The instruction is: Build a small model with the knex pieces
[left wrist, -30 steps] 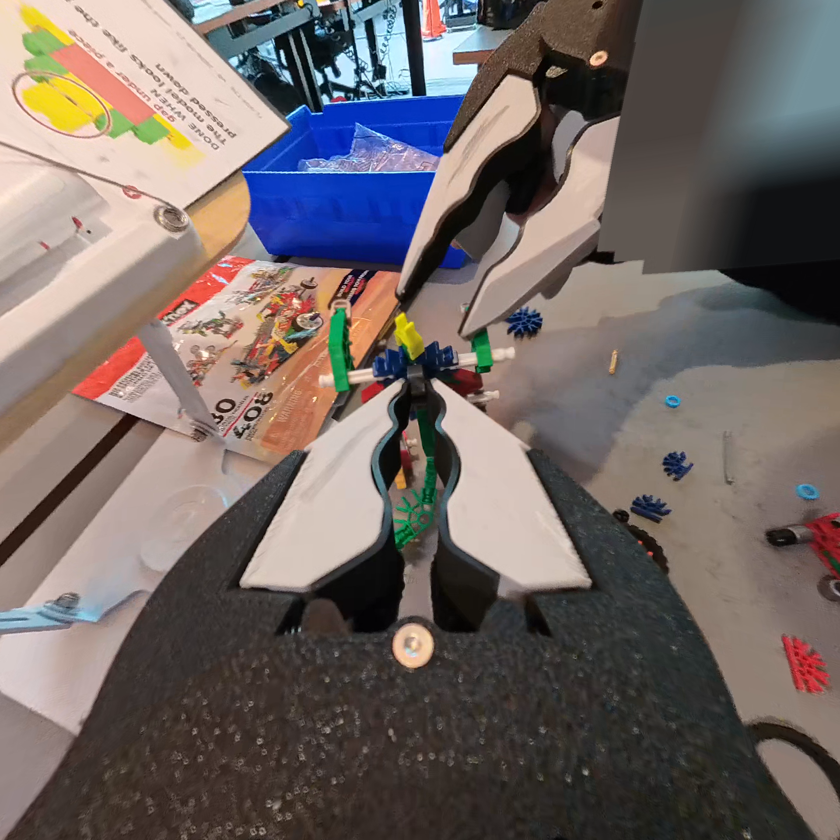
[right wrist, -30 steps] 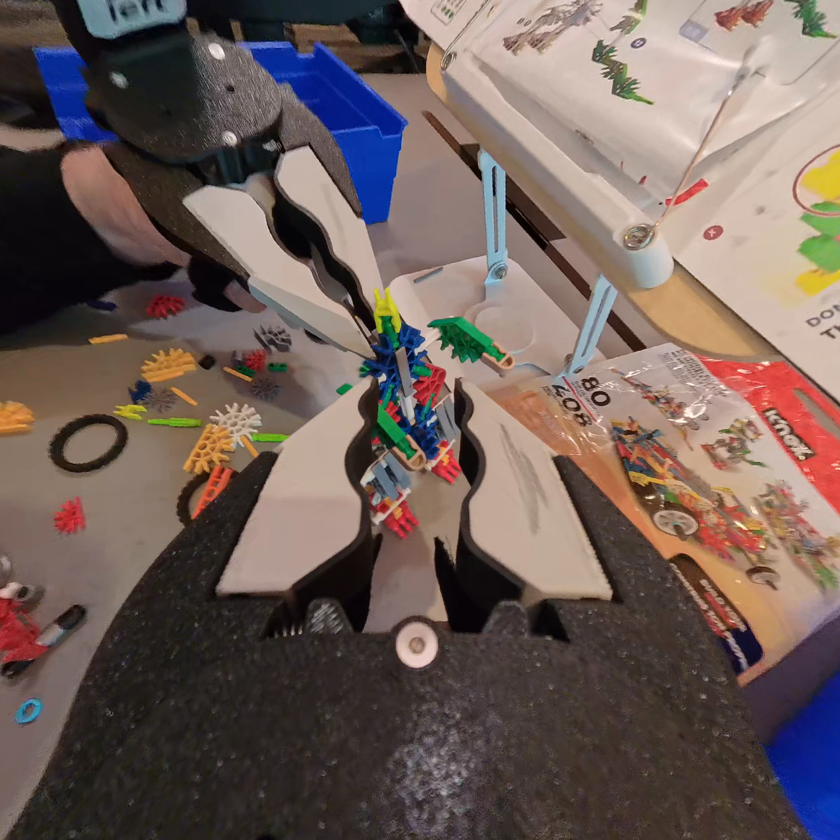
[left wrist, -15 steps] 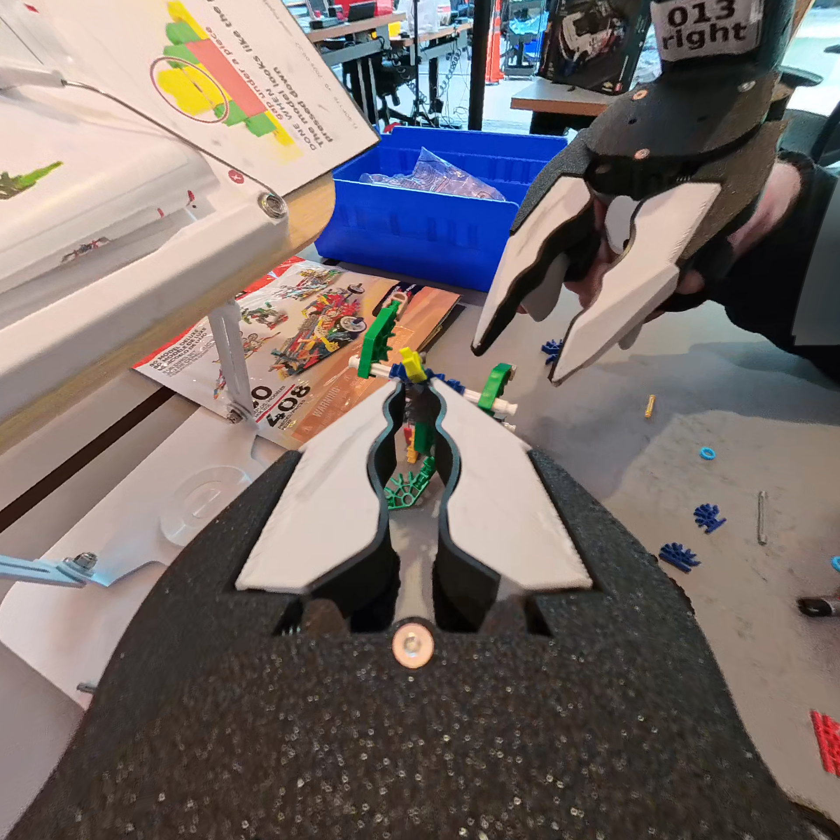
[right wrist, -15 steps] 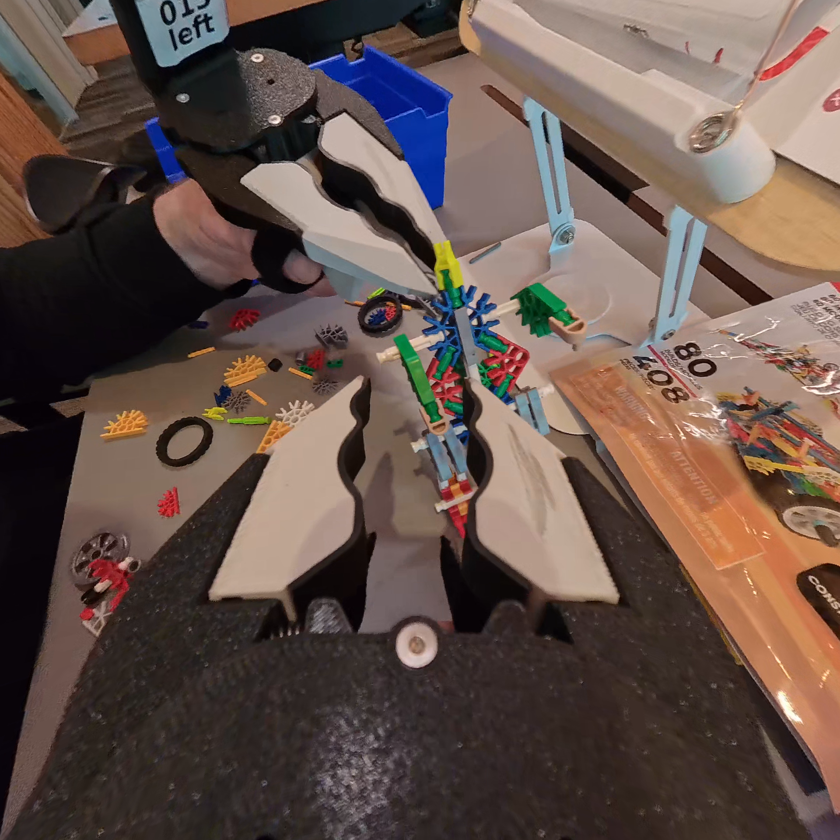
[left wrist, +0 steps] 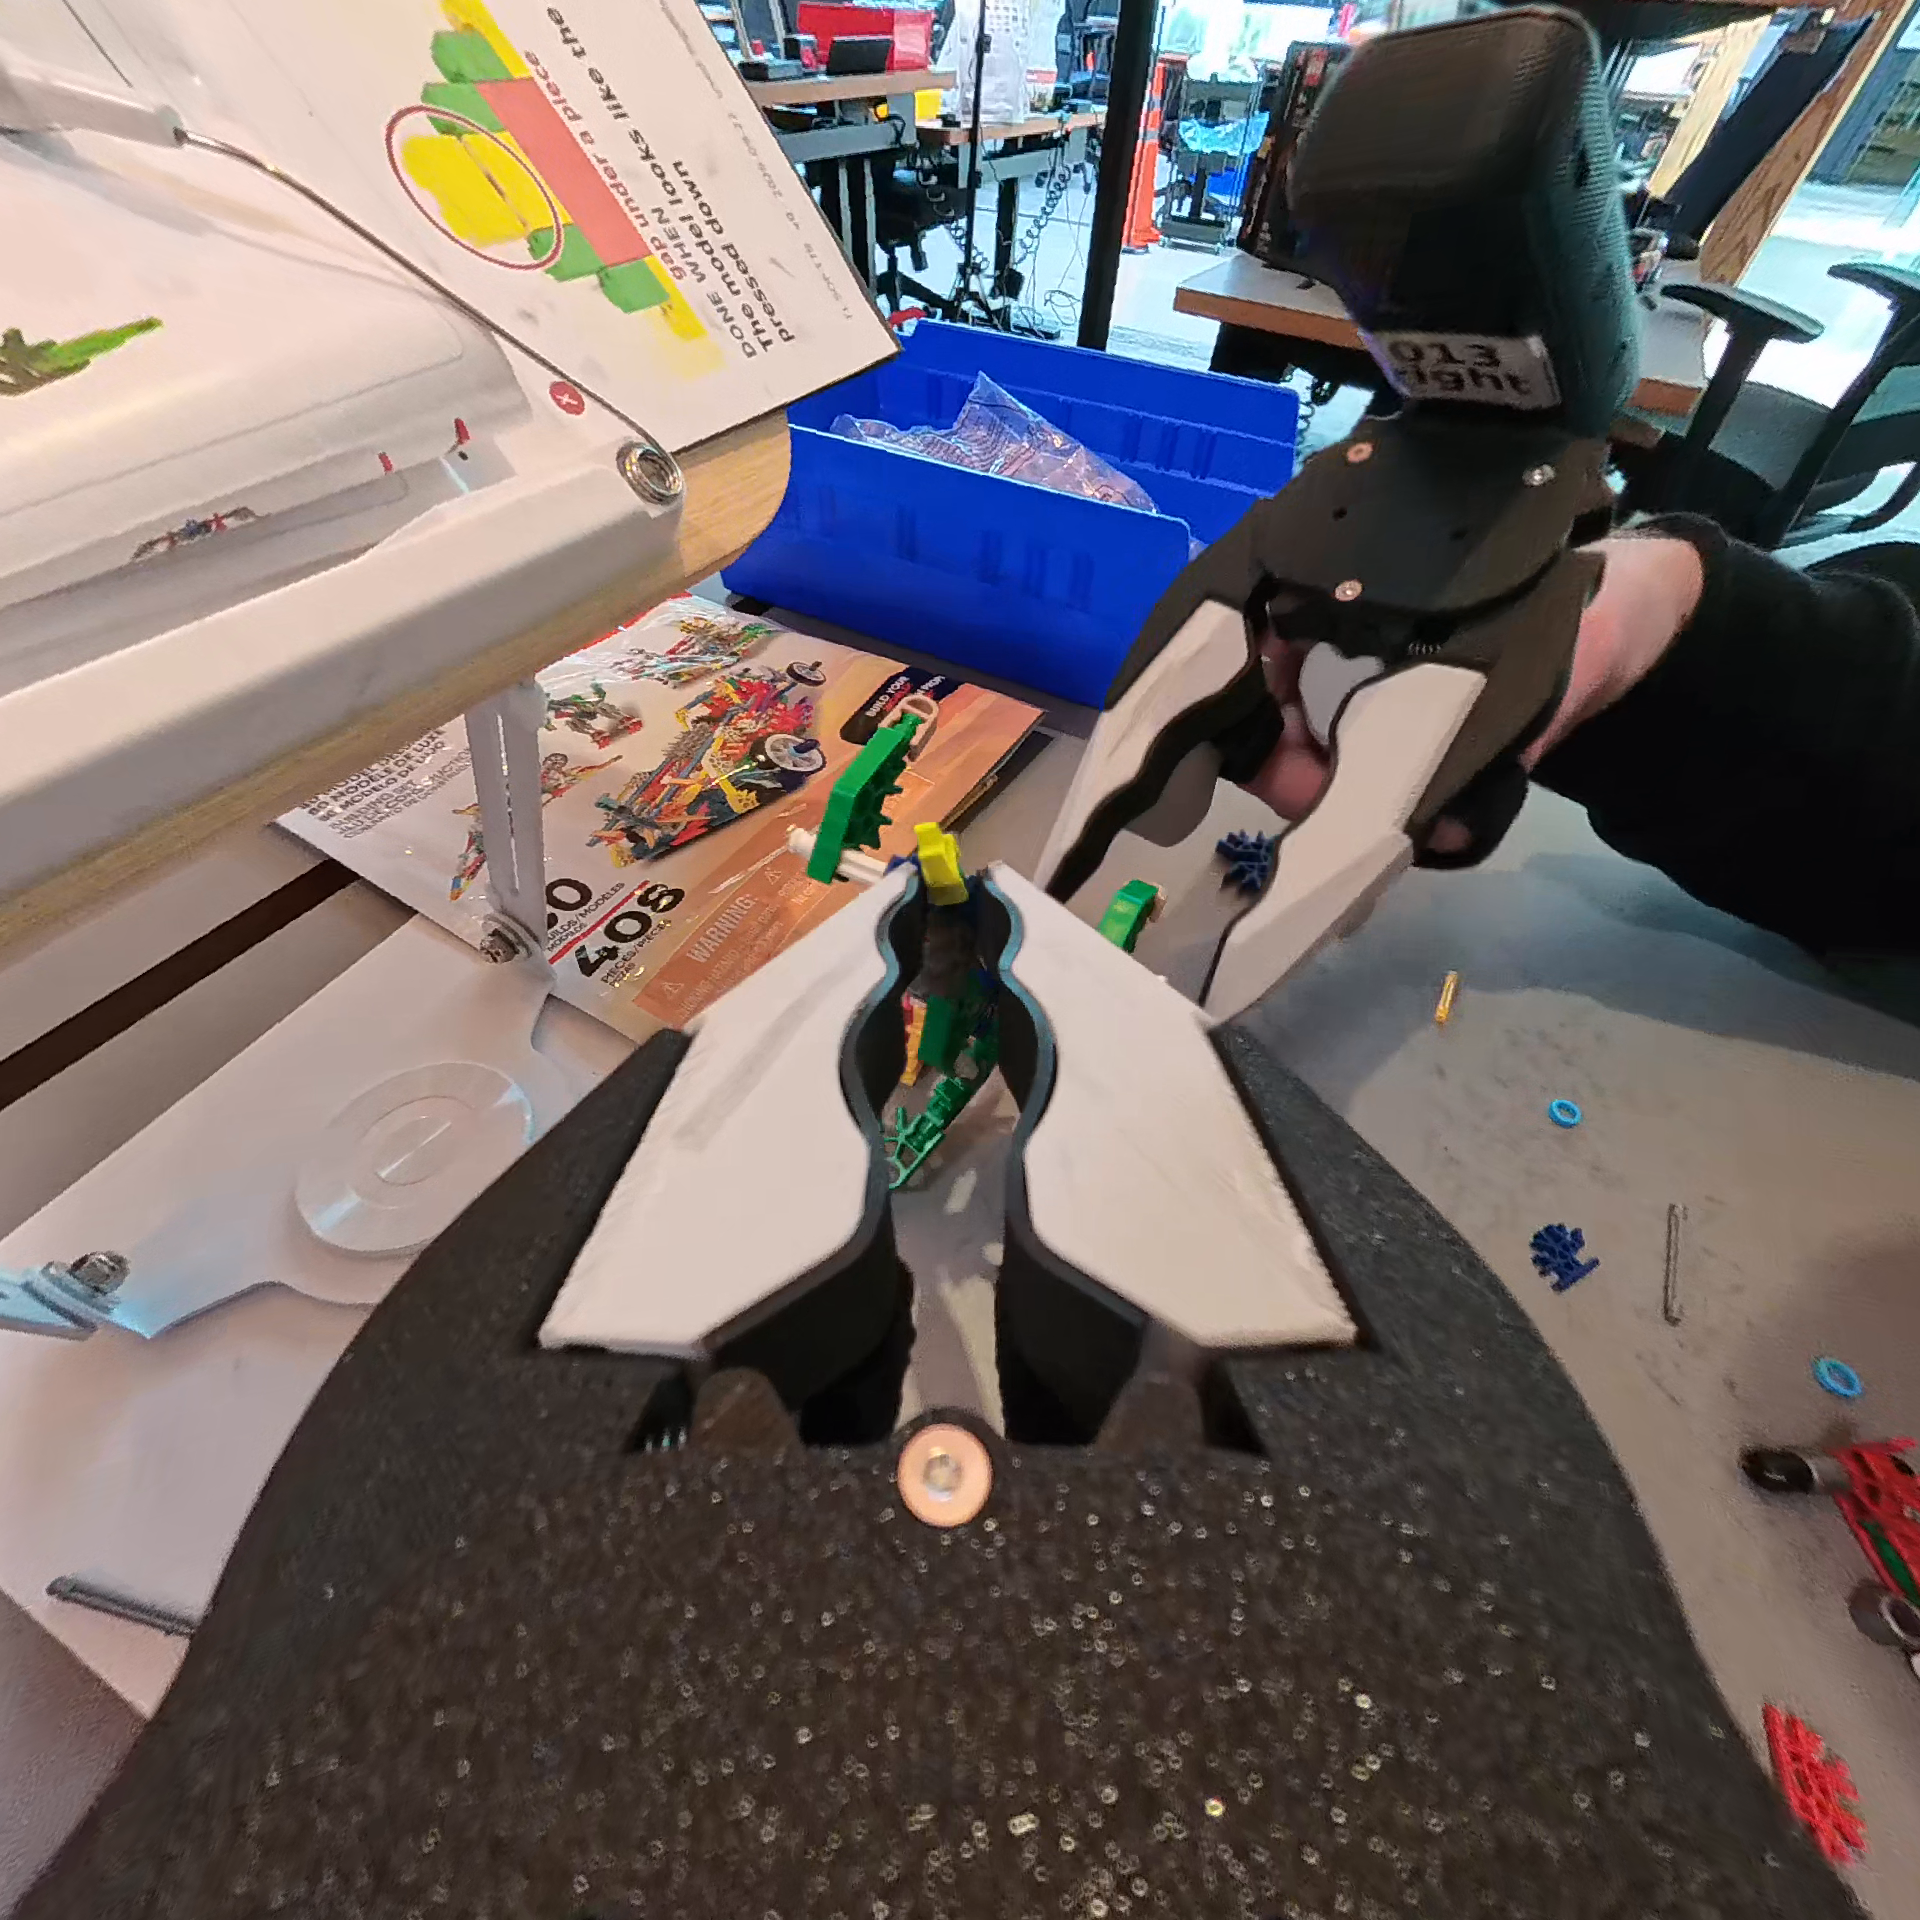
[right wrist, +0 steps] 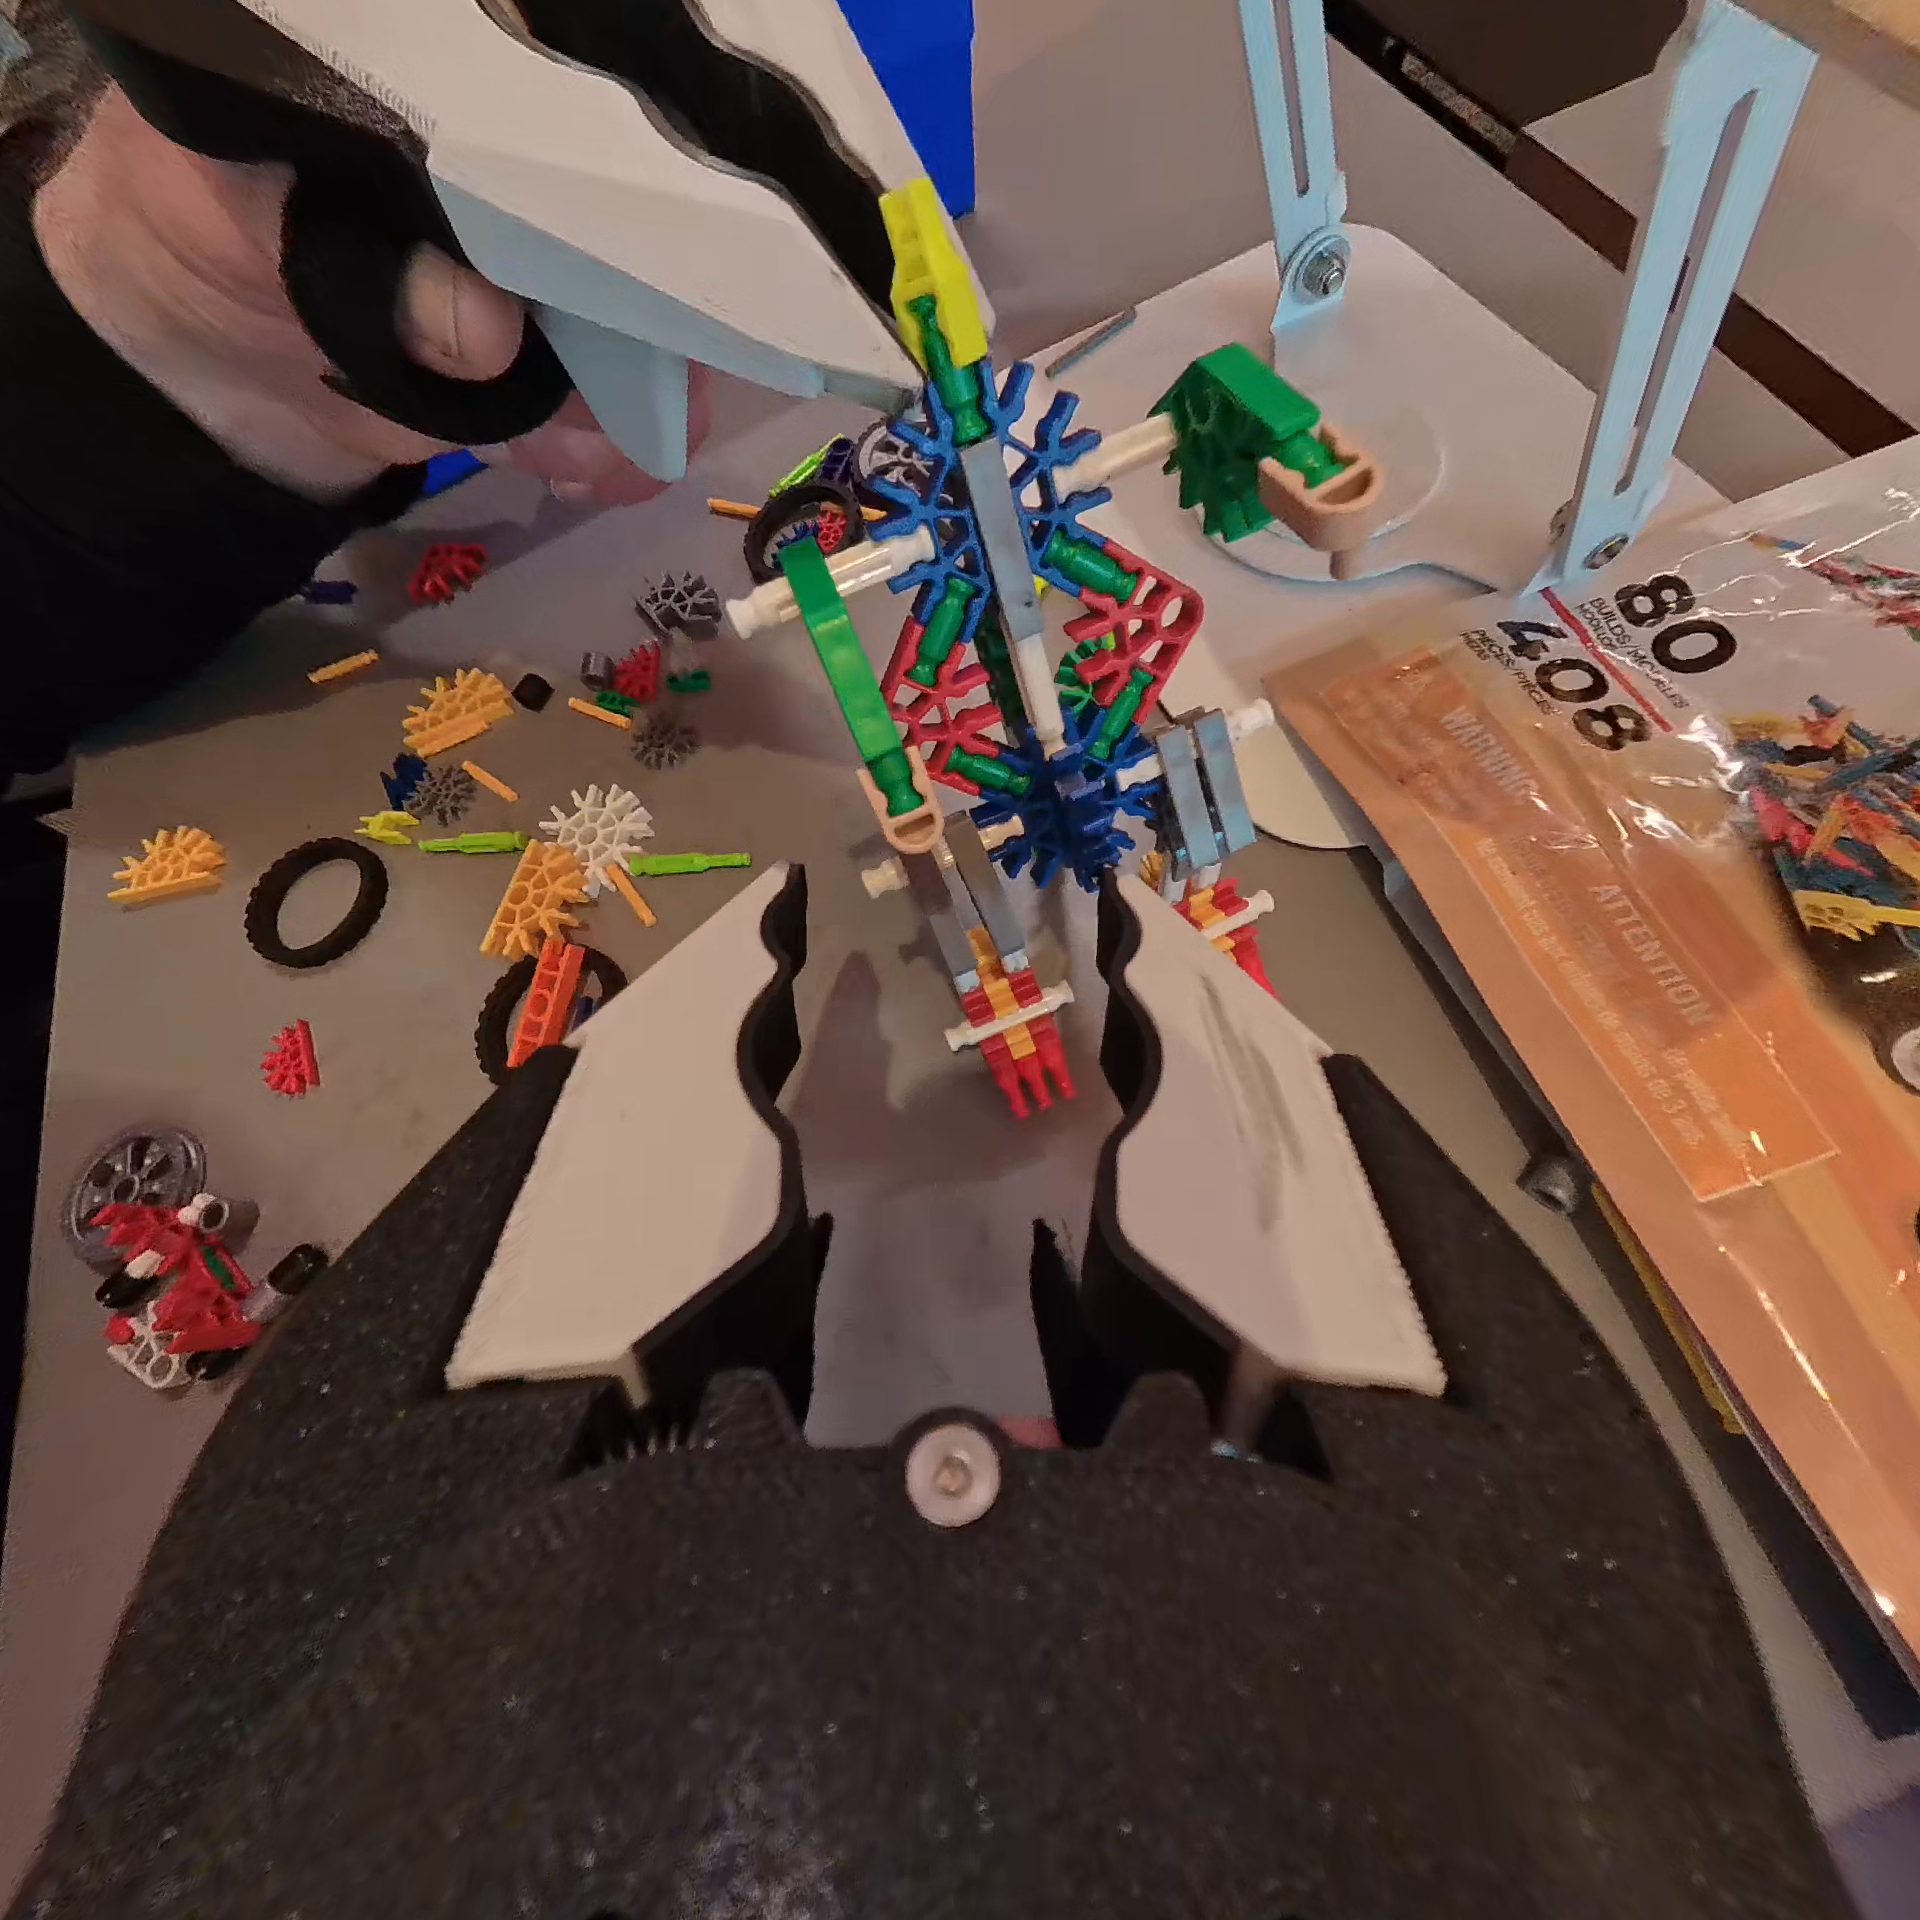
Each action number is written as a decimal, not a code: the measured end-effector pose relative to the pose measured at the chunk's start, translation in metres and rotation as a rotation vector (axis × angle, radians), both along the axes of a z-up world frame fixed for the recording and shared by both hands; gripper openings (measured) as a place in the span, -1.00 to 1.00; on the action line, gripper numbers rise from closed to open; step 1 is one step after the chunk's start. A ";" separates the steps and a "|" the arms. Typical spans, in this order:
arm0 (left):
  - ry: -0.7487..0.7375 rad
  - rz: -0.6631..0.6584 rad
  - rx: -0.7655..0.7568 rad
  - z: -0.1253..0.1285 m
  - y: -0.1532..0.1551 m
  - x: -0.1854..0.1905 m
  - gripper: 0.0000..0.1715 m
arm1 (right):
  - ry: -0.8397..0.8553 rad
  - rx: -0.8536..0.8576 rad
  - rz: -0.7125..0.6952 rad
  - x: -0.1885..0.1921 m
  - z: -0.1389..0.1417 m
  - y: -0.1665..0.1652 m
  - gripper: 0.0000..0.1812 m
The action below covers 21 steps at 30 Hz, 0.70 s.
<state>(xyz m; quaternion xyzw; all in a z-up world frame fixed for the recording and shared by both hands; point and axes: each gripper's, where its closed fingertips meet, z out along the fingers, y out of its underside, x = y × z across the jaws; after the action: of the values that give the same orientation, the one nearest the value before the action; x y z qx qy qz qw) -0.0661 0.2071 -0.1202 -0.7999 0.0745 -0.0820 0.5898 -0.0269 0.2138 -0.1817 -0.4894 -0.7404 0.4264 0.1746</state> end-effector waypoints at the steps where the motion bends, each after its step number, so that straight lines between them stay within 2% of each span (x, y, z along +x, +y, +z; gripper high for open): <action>1: 0.004 0.006 0.000 0.001 0.000 -0.001 -0.93 | 0.000 0.001 -0.001 -0.001 0.000 -0.001 -0.38; 6: 0.011 0.030 -0.010 0.002 0.000 -0.005 -0.92 | -0.006 0.015 0.014 -0.001 -0.001 -0.010 -0.38; 12: -0.016 0.062 -0.023 0.002 -0.003 -0.016 -0.93 | 0.007 0.028 0.082 -0.002 -0.003 -0.039 -0.44; 17: -0.023 0.054 -0.023 0.002 -0.005 -0.017 -0.93 | 0.058 0.054 0.001 -0.005 0.008 -0.010 -0.42; 19: -0.033 0.049 -0.020 0.002 -0.005 -0.016 -0.94 | 0.084 0.108 -0.075 -0.012 0.007 0.009 -0.25; 21: -0.035 0.048 -0.018 0.002 -0.005 -0.016 -0.94 | 0.116 0.123 -0.096 -0.019 0.005 0.011 -0.14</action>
<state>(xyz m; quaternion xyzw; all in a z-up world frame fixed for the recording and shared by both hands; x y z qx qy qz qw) -0.0818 0.2023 -0.1187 -0.8051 0.0444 -0.0825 0.5857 -0.0463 0.2249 -0.1768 -0.4870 -0.7295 0.3990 0.2673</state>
